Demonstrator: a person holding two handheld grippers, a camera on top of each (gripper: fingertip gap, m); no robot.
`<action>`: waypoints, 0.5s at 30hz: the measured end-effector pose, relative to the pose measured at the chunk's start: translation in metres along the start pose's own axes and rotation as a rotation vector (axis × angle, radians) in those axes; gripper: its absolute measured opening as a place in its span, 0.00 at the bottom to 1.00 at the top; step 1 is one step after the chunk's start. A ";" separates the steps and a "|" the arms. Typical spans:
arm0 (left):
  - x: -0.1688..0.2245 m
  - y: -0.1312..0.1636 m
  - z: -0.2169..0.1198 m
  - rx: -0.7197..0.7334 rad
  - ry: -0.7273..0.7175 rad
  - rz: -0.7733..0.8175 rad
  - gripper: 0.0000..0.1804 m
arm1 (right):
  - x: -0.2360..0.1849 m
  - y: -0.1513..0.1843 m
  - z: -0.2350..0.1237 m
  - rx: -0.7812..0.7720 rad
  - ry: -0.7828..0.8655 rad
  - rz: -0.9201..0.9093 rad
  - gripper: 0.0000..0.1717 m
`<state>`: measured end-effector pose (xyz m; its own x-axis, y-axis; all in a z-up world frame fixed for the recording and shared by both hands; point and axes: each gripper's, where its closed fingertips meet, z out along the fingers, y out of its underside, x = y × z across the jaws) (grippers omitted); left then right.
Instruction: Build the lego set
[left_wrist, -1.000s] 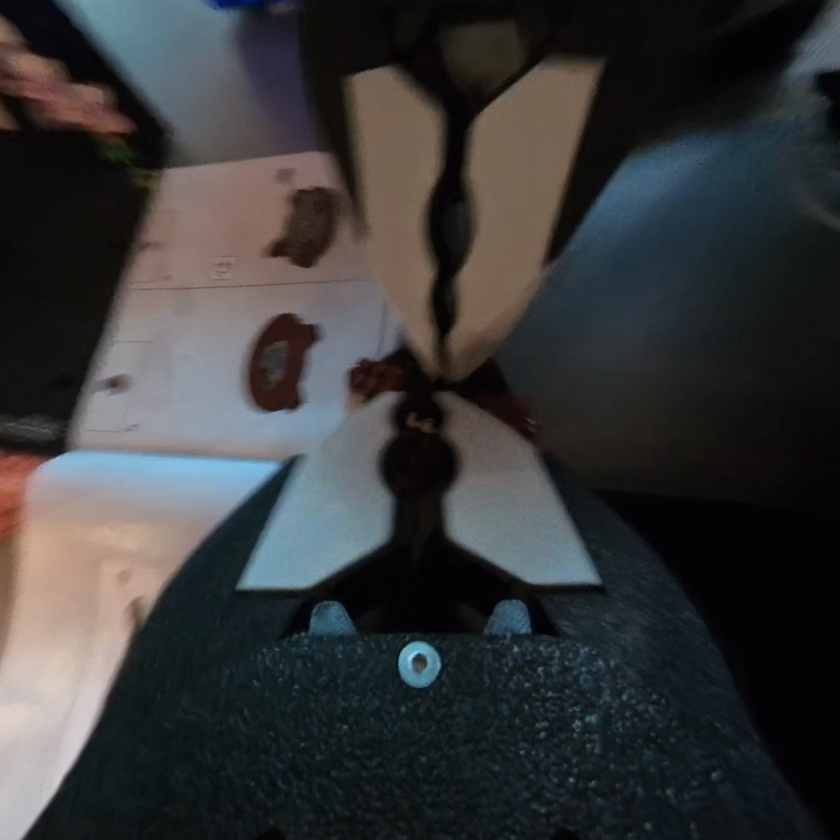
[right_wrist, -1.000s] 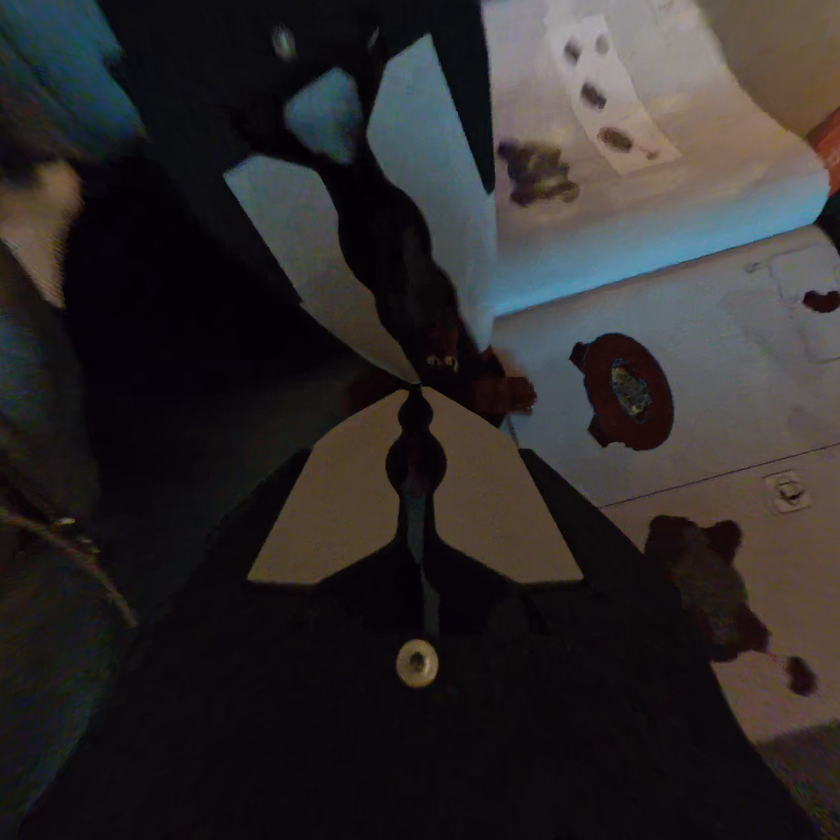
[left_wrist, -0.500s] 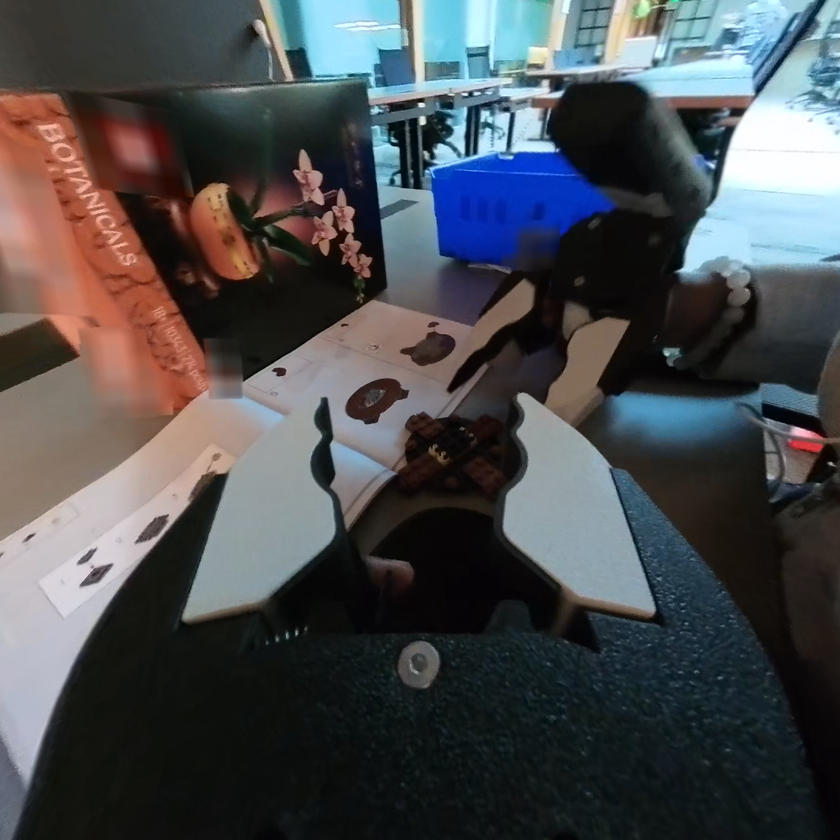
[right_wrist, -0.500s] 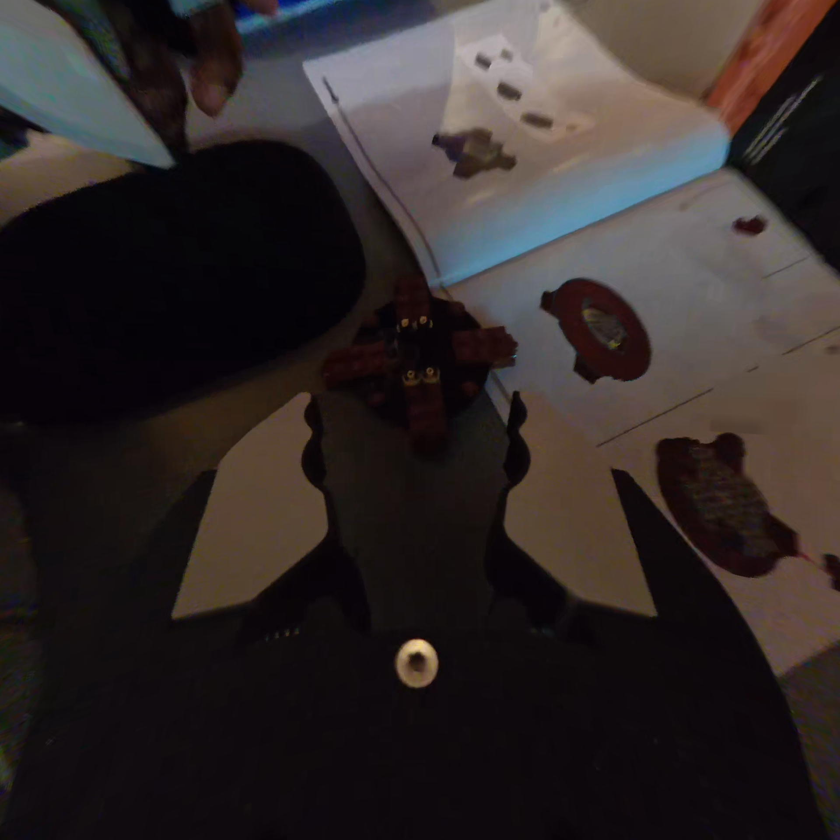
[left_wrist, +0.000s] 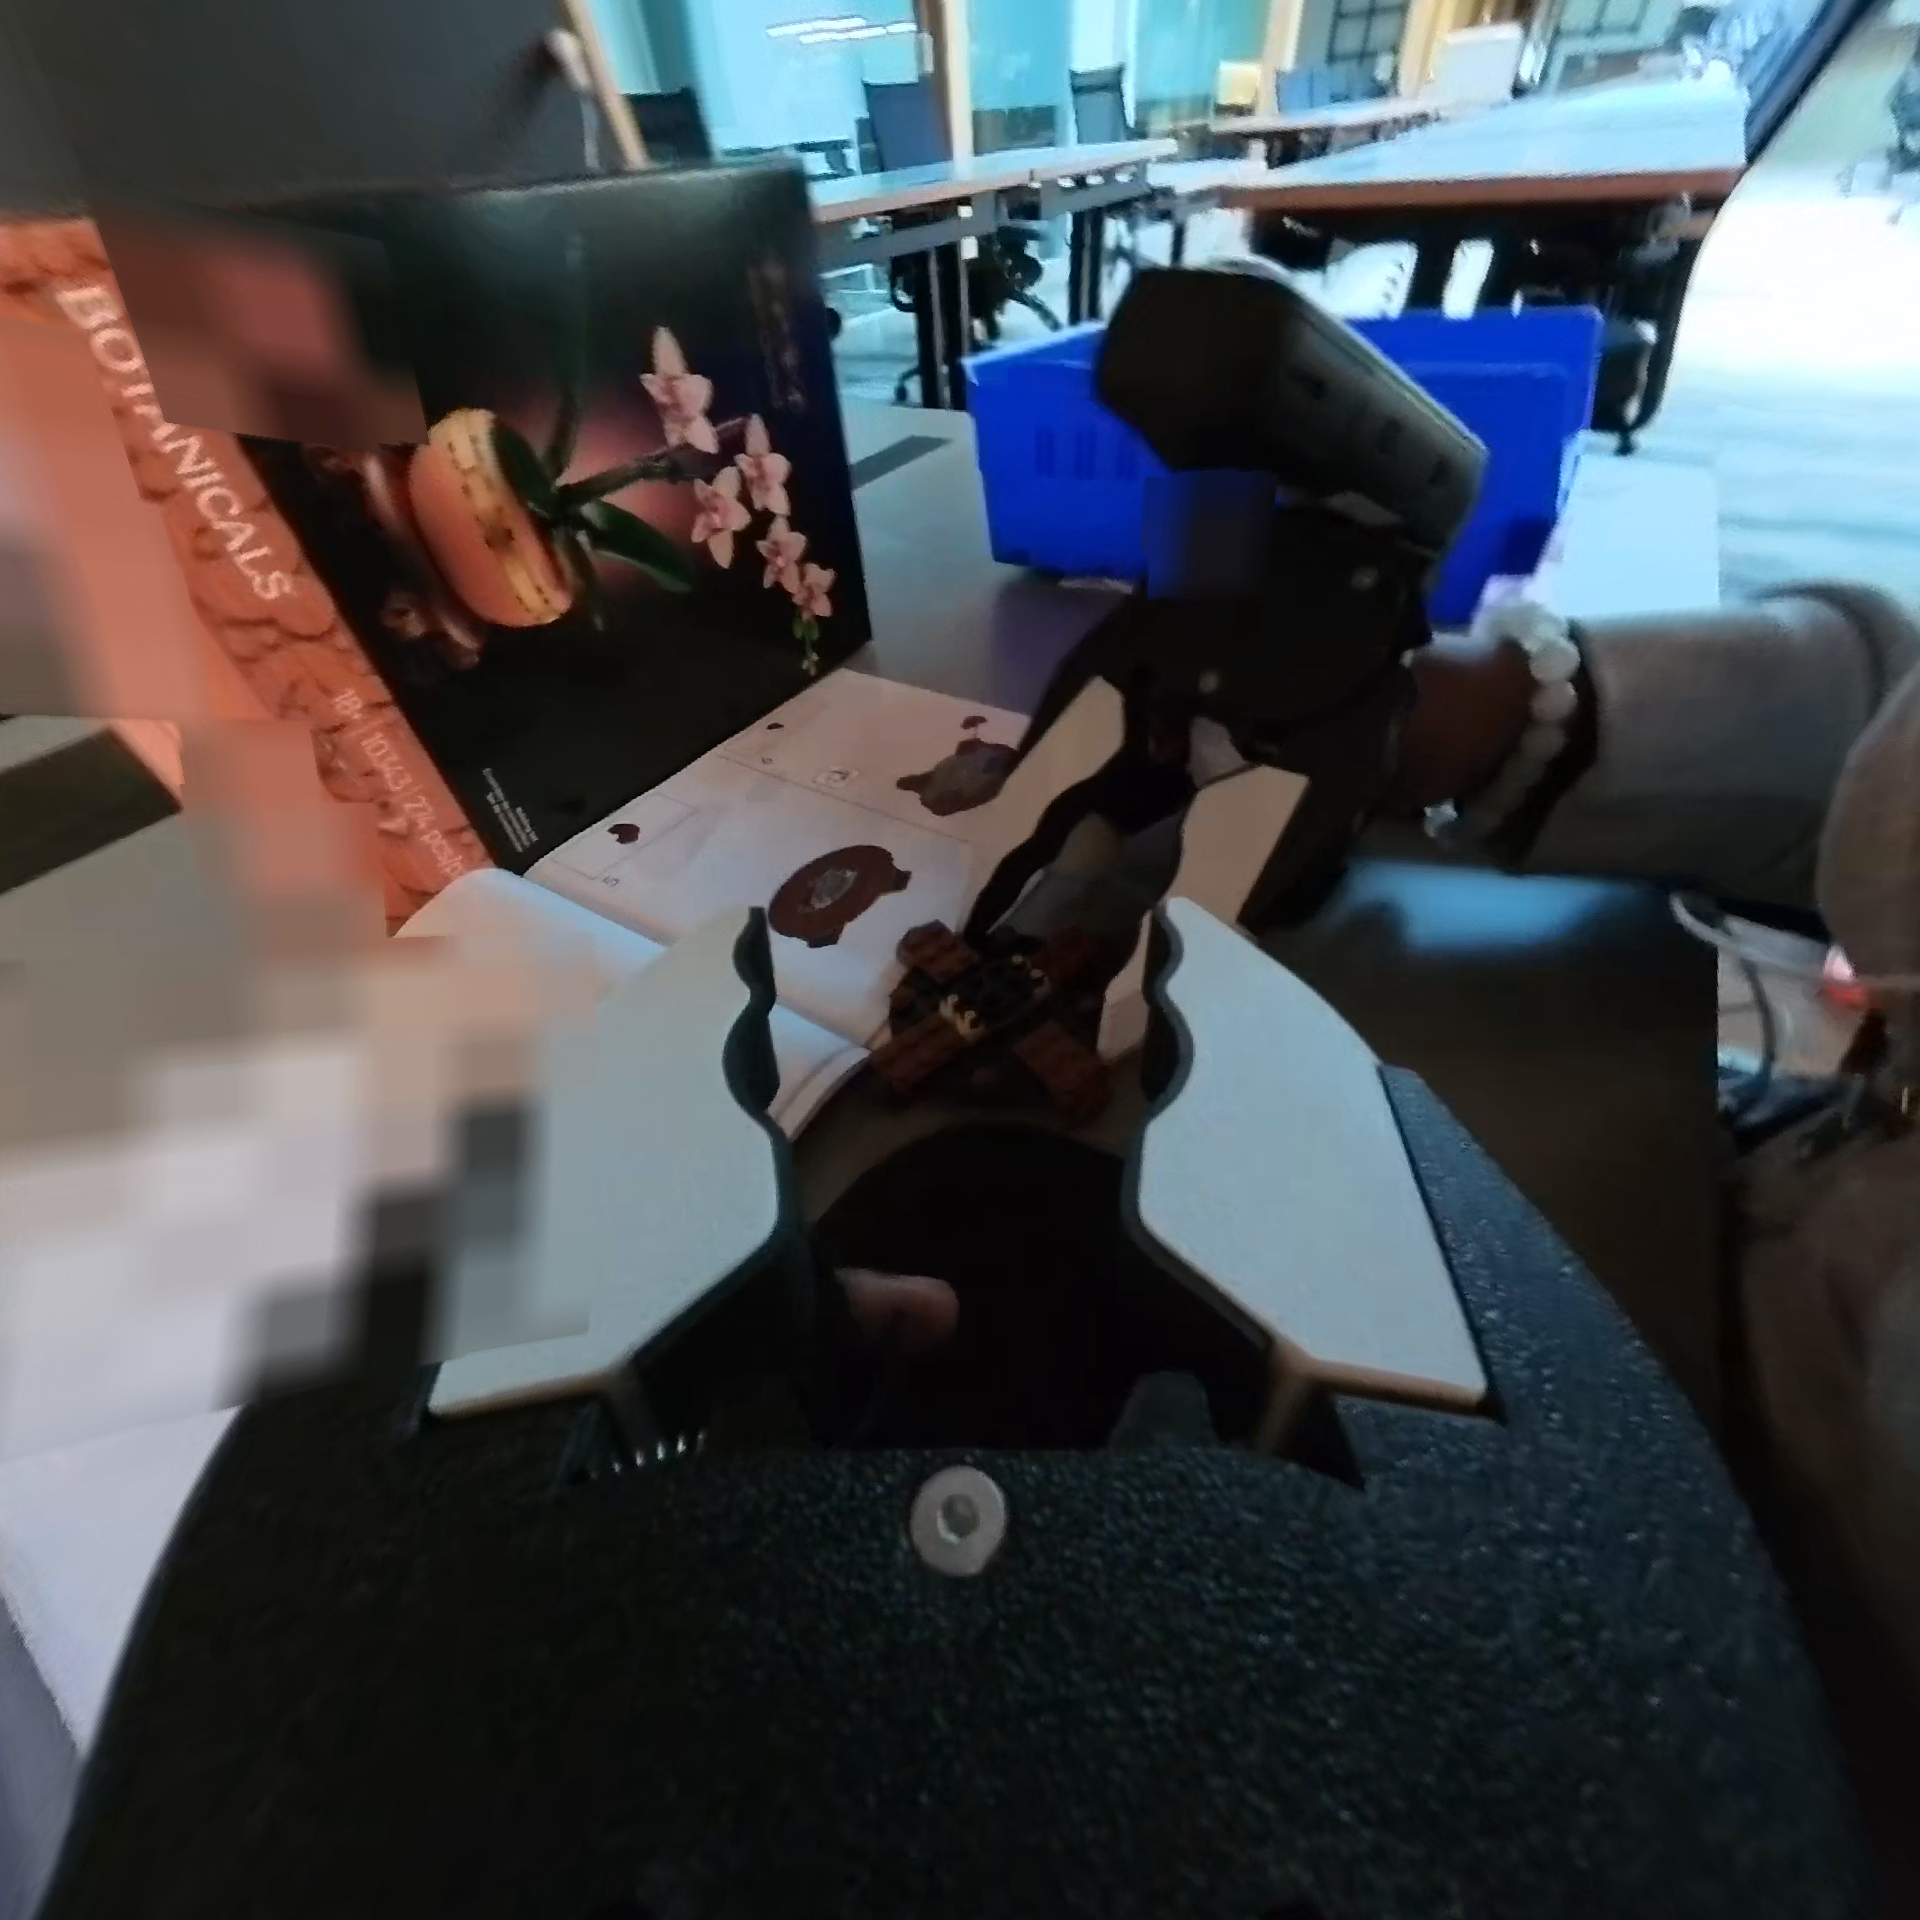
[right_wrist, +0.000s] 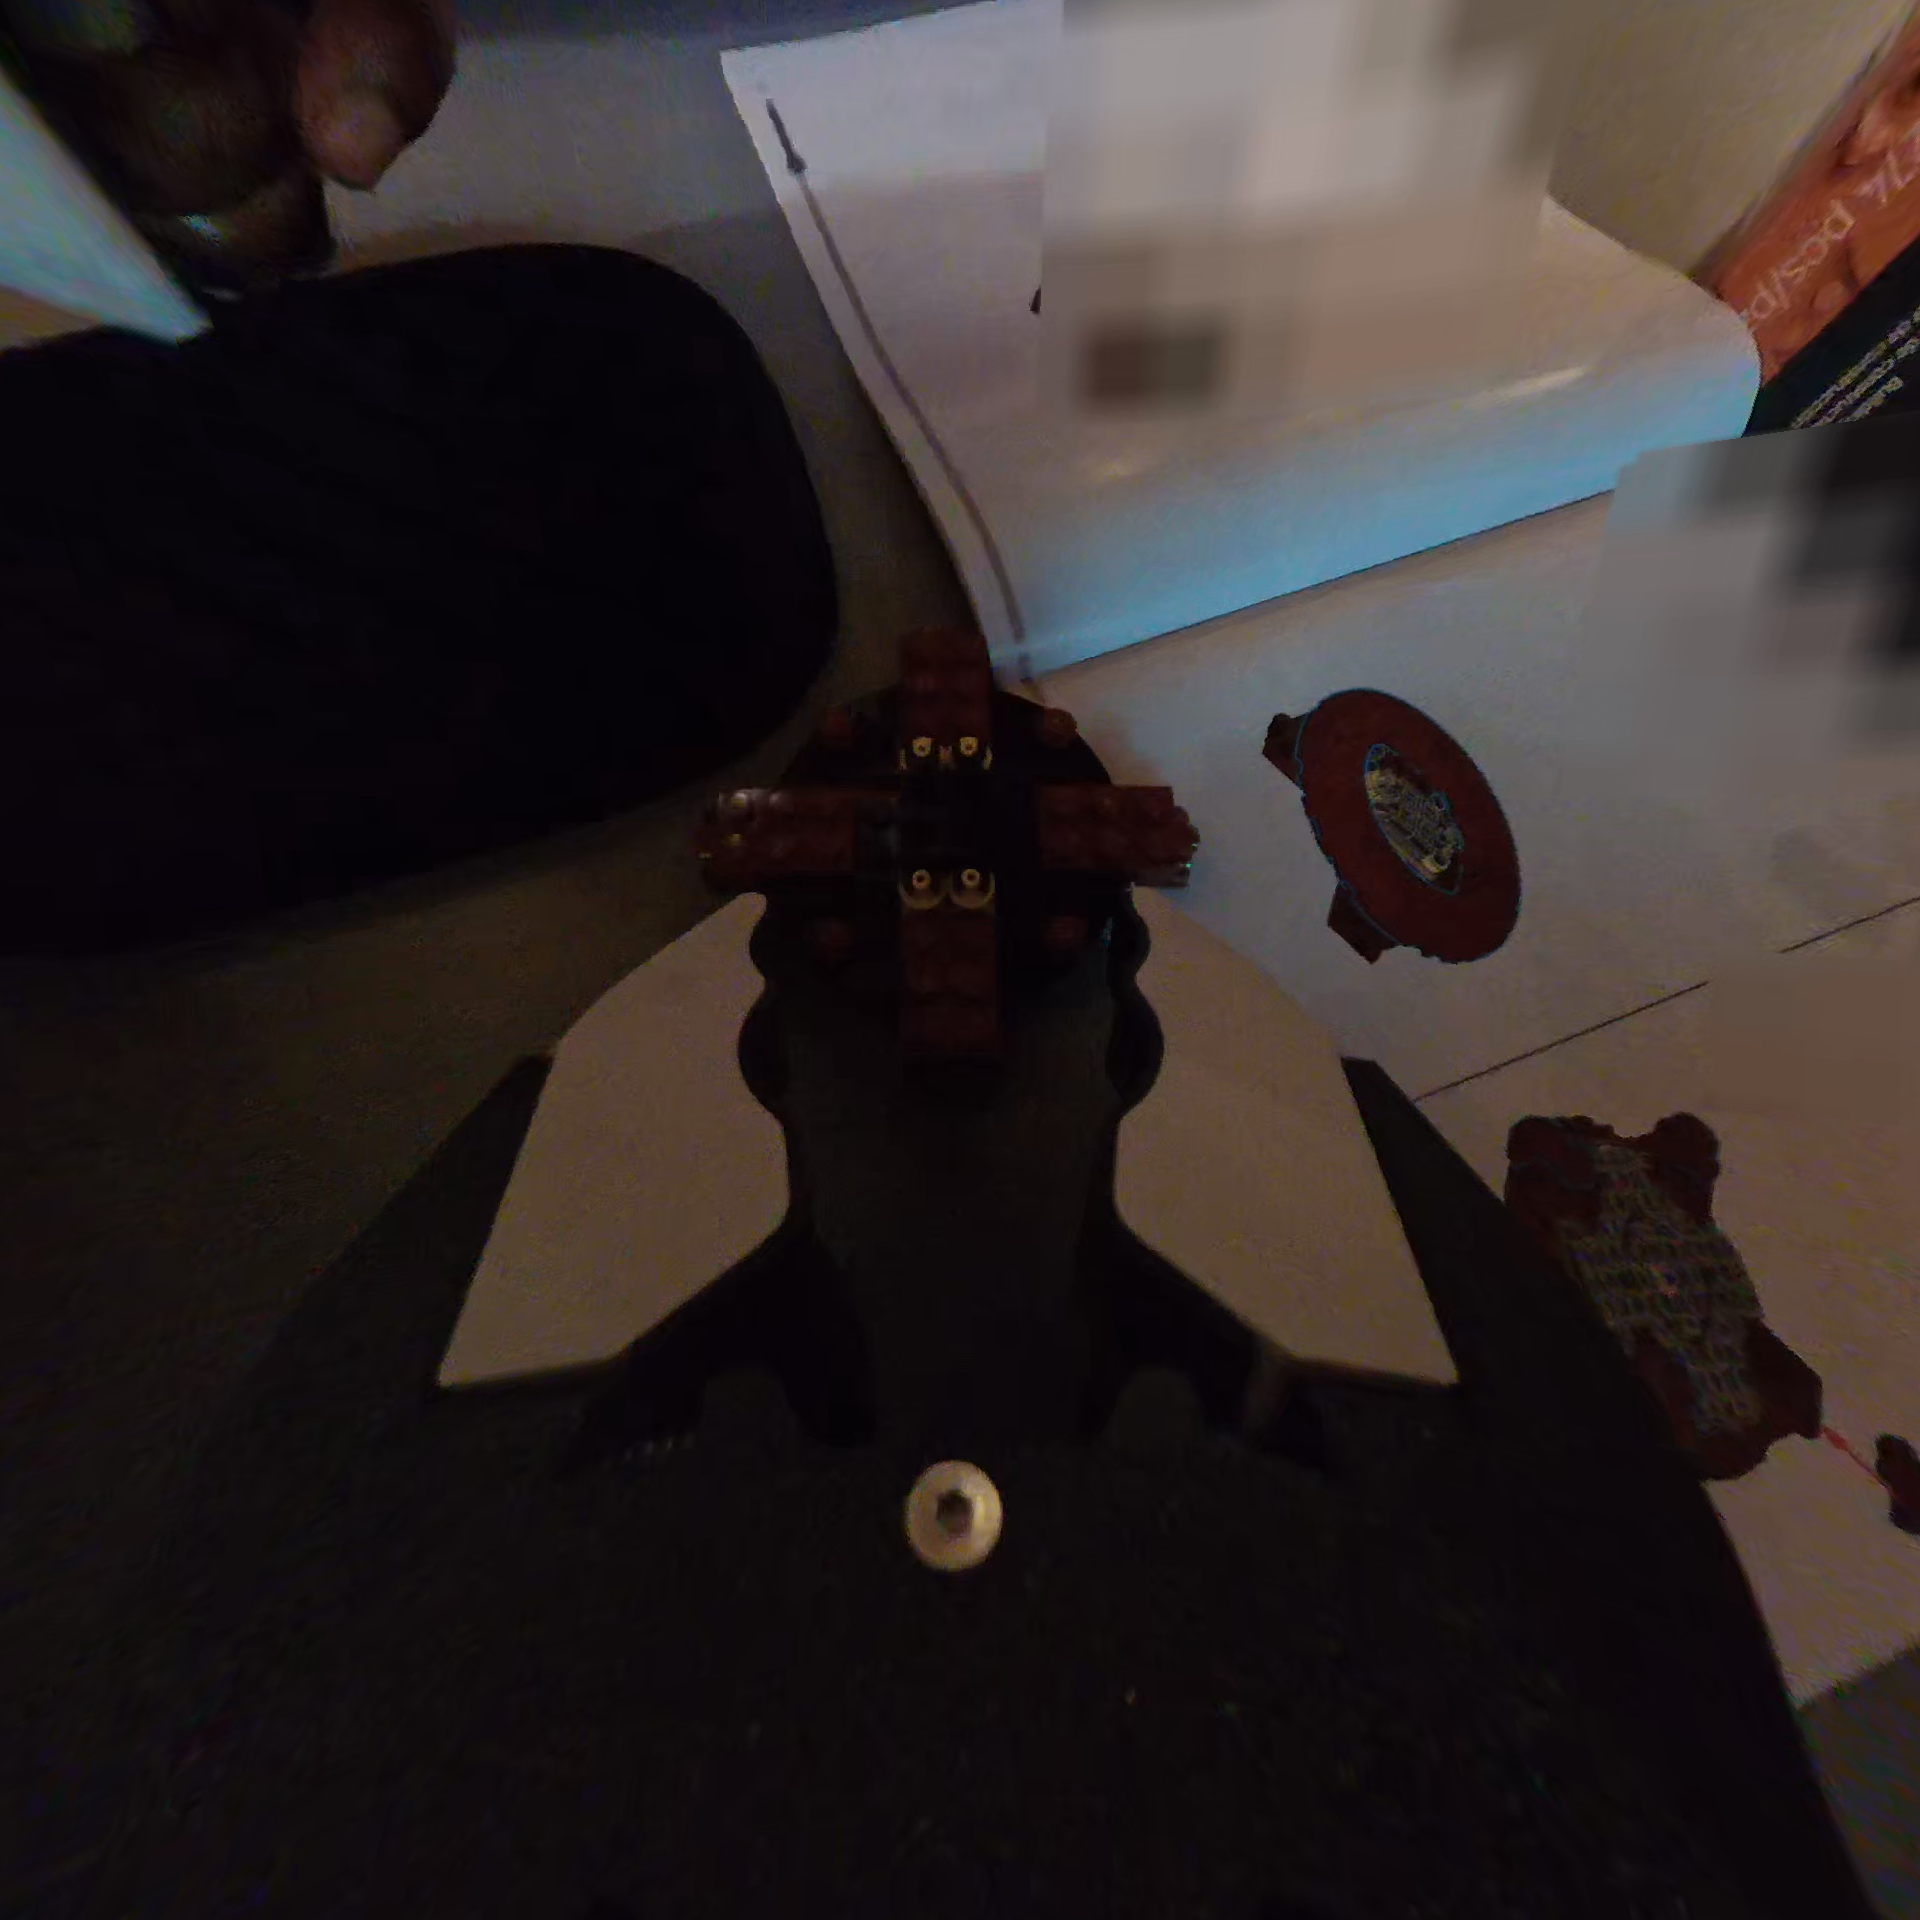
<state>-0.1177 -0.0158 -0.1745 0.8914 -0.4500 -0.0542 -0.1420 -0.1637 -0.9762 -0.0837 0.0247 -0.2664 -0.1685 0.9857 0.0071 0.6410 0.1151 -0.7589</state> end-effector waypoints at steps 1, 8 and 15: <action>-0.002 -0.002 0.000 0.009 -0.002 -0.026 0.38 | 0.000 -0.003 -0.003 0.027 -0.001 -0.001 0.34; -0.024 -0.031 -0.010 0.219 0.019 -0.309 0.24 | 0.004 -0.043 -0.039 0.230 0.093 -0.137 0.33; -0.017 -0.026 0.004 0.155 0.139 -0.551 0.21 | 0.015 -0.060 -0.064 0.465 0.107 -0.068 0.33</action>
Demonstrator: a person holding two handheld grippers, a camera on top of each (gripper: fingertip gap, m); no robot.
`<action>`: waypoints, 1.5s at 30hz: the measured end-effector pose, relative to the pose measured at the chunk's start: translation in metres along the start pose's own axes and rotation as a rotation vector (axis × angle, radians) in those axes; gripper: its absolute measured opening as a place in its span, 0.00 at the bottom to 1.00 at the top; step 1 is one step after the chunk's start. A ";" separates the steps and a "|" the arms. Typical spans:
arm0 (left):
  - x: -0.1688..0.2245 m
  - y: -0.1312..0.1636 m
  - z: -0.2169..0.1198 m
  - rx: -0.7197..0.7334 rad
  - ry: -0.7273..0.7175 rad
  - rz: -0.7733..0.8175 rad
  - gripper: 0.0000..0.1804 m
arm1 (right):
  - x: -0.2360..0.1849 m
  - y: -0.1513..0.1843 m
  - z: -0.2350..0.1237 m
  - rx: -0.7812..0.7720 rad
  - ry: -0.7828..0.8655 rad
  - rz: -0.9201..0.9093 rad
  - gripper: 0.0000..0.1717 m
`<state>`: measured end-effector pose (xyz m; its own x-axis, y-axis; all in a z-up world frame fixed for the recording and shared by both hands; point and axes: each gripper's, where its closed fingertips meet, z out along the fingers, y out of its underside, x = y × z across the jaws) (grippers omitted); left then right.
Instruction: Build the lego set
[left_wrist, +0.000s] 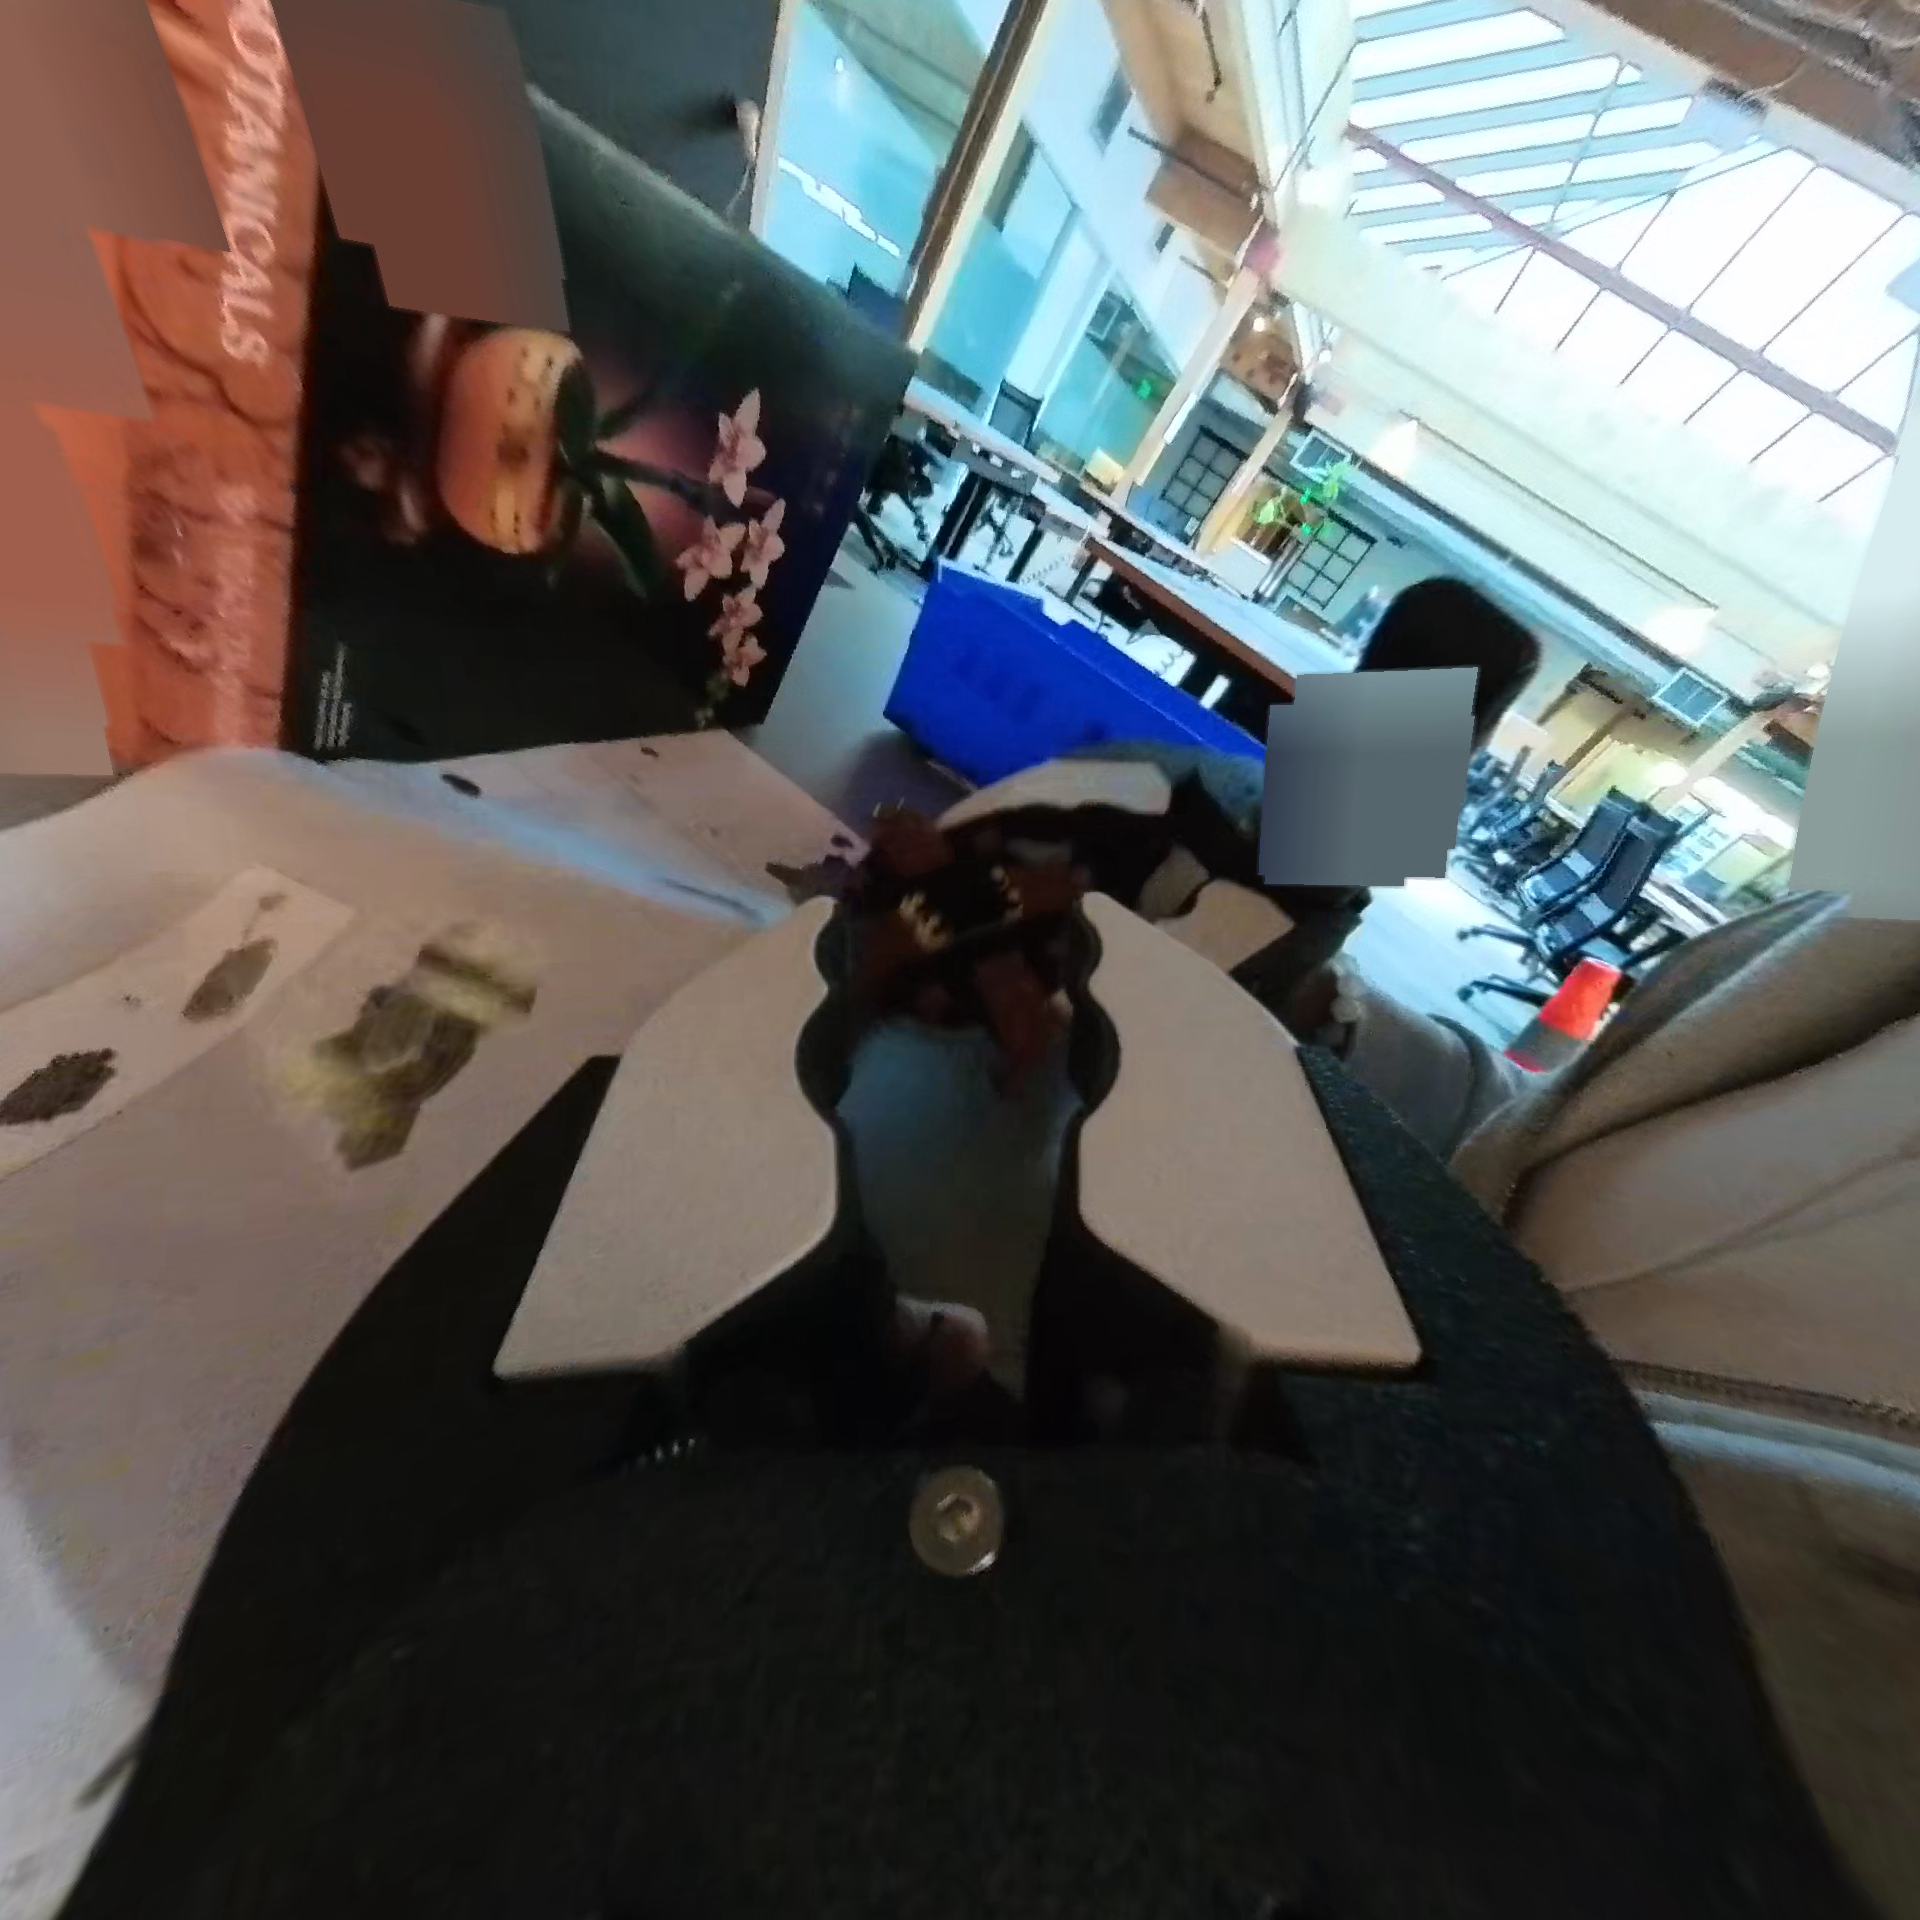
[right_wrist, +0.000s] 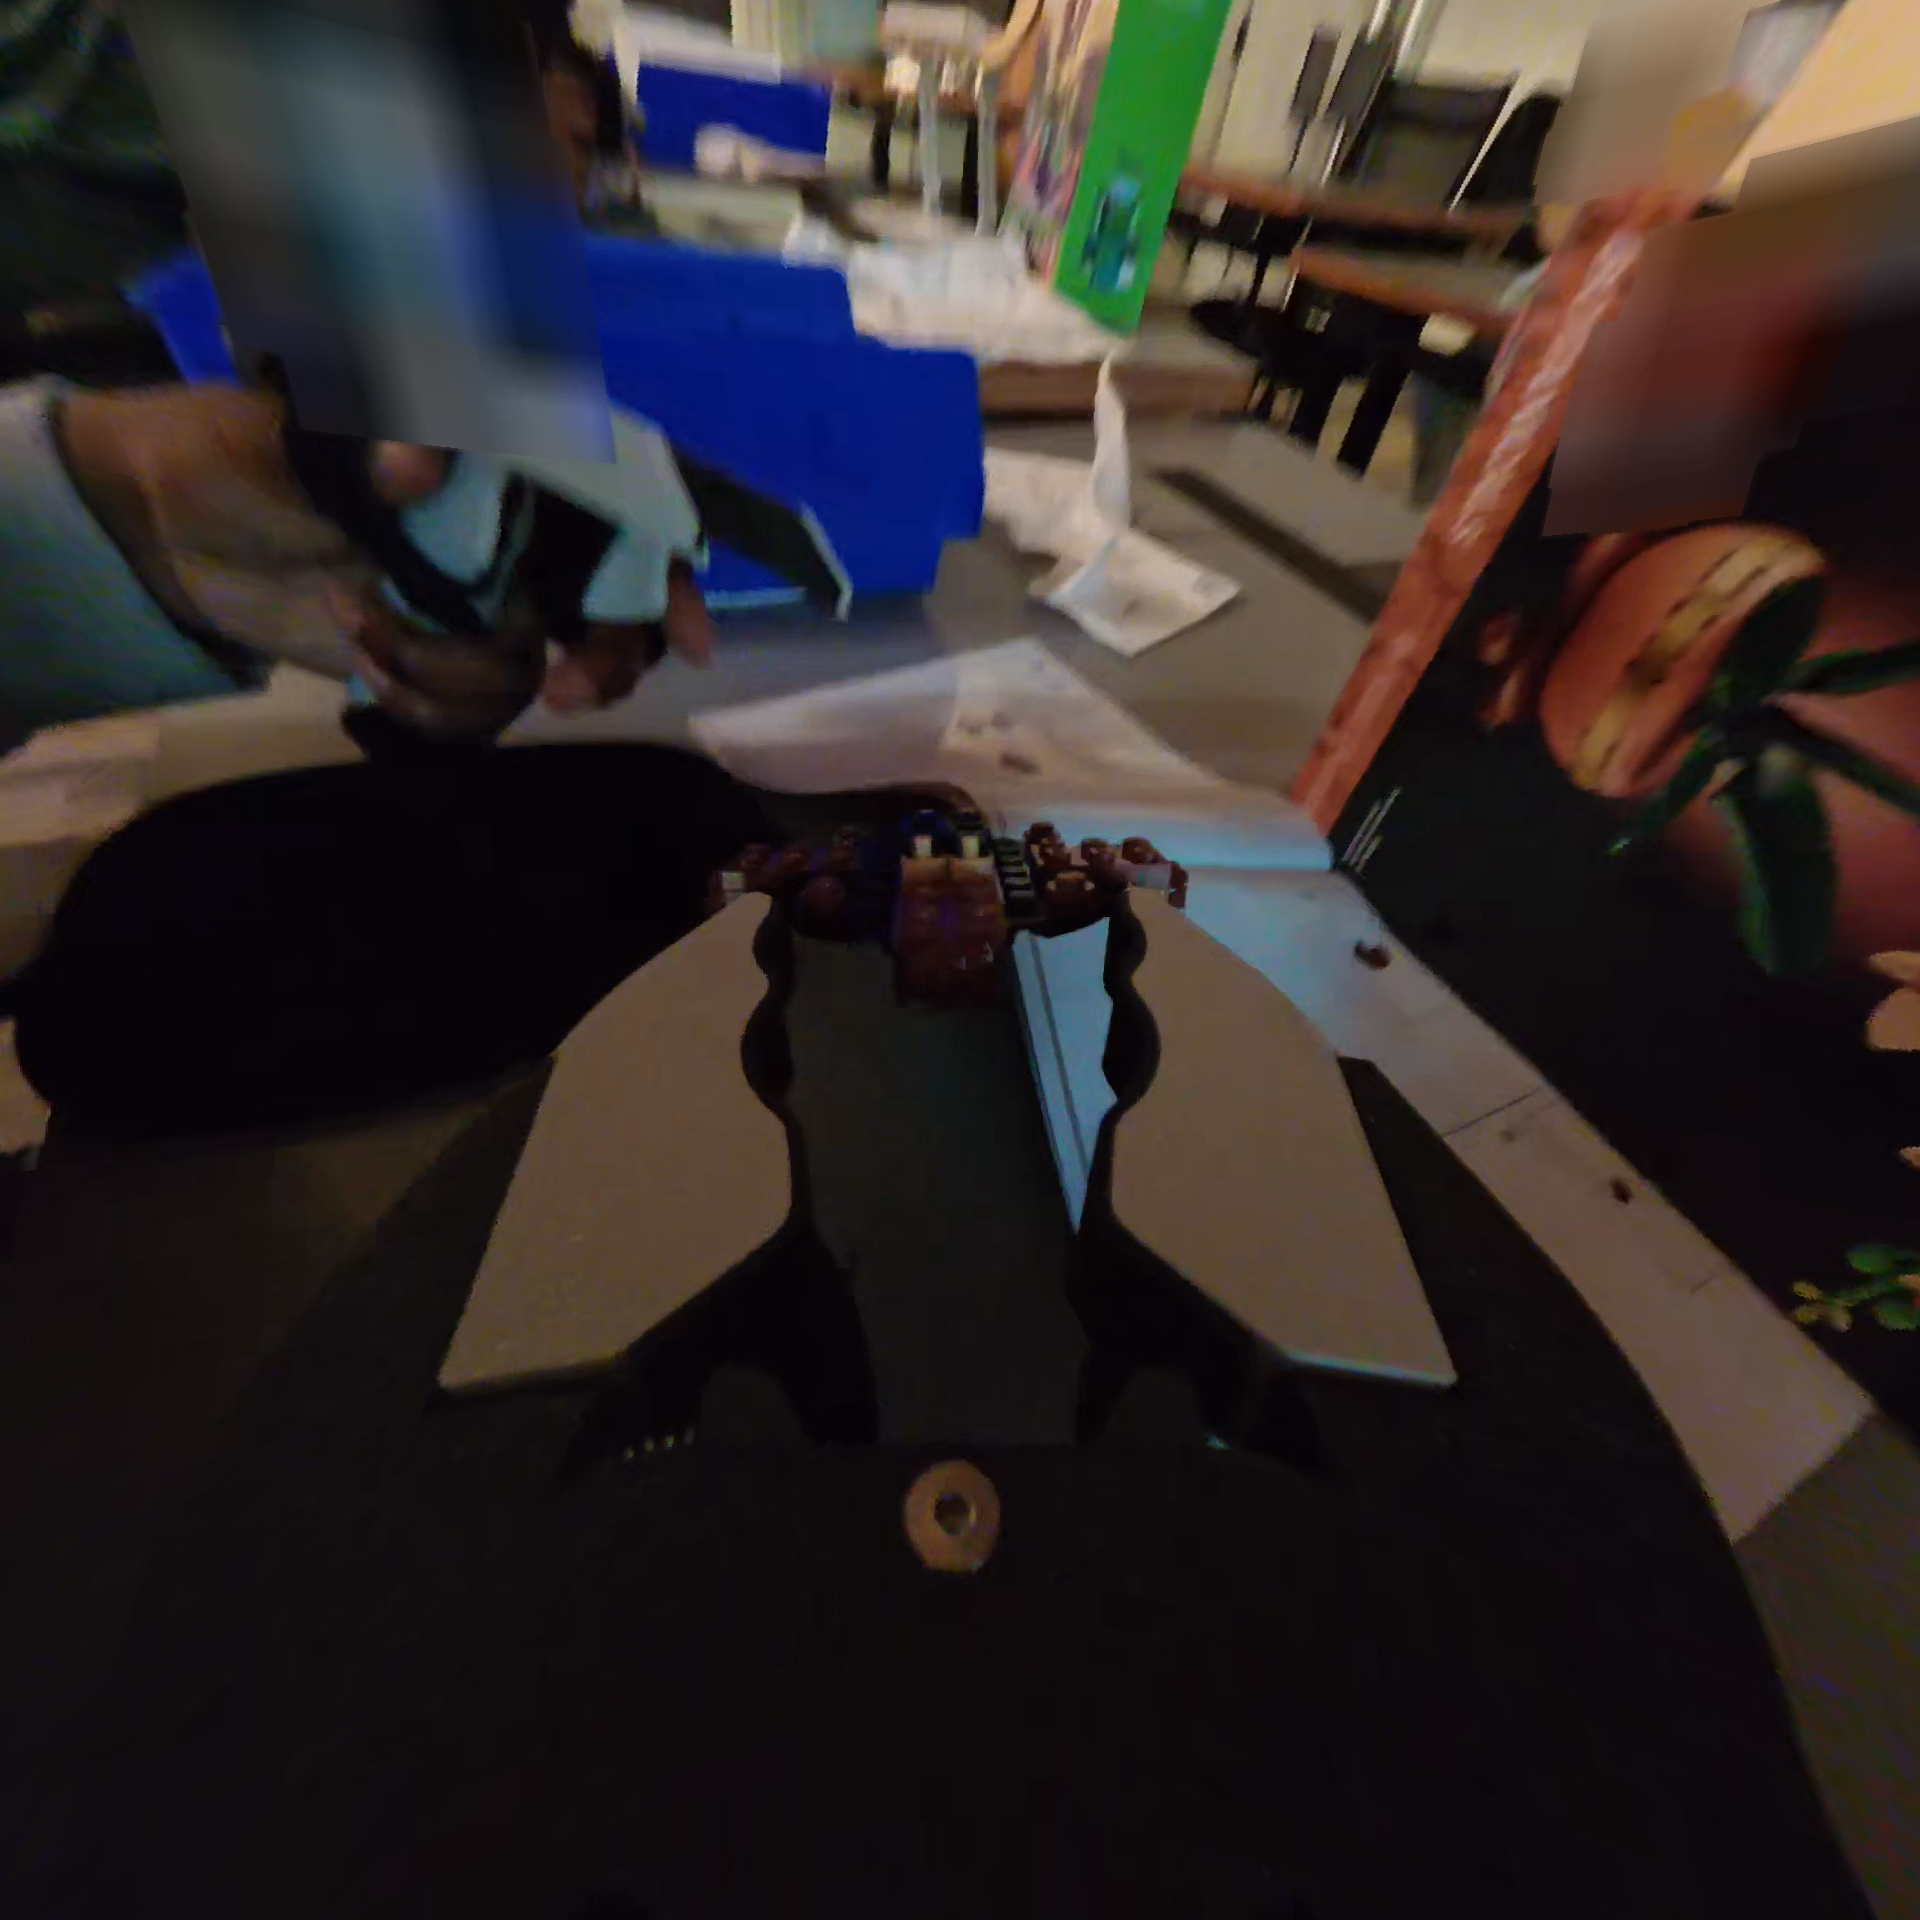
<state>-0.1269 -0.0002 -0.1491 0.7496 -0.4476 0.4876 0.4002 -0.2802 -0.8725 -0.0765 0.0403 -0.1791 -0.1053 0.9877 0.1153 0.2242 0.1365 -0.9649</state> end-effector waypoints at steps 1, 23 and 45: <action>0.000 0.002 0.003 -0.010 -0.006 -0.002 0.24 | 0.002 -0.008 -0.004 0.045 0.001 0.006 0.33; 0.049 -0.022 0.026 0.080 0.513 -0.445 0.08 | -0.009 -0.063 -0.020 0.343 -0.071 -0.153 0.33; 0.042 -0.027 0.015 0.119 0.412 -0.162 0.07 | -0.022 -0.066 -0.001 0.367 -0.578 0.725 0.06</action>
<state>-0.0981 0.0017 -0.1055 0.4096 -0.7132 0.5688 0.5713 -0.2856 -0.7694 -0.0877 0.0101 -0.1177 -0.5388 0.6213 -0.5690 0.1177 -0.6132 -0.7811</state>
